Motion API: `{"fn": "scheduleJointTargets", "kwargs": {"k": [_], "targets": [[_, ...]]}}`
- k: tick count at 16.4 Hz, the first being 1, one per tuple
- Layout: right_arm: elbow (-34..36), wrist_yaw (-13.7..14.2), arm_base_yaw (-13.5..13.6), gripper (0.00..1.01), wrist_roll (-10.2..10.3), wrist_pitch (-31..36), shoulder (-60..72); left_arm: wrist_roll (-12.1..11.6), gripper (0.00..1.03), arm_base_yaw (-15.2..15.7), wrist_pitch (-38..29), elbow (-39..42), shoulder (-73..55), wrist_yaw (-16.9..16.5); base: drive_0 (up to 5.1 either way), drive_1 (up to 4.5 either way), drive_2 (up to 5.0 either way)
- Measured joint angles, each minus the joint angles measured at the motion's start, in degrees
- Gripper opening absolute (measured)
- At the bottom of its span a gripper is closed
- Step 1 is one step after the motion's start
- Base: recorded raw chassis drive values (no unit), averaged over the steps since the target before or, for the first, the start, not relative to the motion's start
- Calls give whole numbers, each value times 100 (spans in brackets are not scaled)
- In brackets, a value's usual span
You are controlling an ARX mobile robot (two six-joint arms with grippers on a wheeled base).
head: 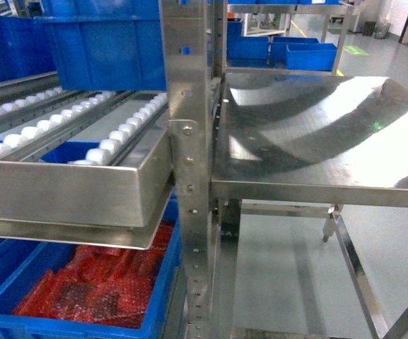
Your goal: Pick blue part to blue bin on bottom shelf
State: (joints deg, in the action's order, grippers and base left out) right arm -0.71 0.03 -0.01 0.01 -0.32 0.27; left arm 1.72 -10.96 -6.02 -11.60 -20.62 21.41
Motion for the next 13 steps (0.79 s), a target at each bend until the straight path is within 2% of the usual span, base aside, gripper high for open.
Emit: {"fn": "scheduleJointTargets", "kwargs": {"k": [13], "targets": [[0, 0, 0, 98, 0, 13, 0, 0, 43, 0, -7, 0, 0, 0, -498, 243, 243]]}}
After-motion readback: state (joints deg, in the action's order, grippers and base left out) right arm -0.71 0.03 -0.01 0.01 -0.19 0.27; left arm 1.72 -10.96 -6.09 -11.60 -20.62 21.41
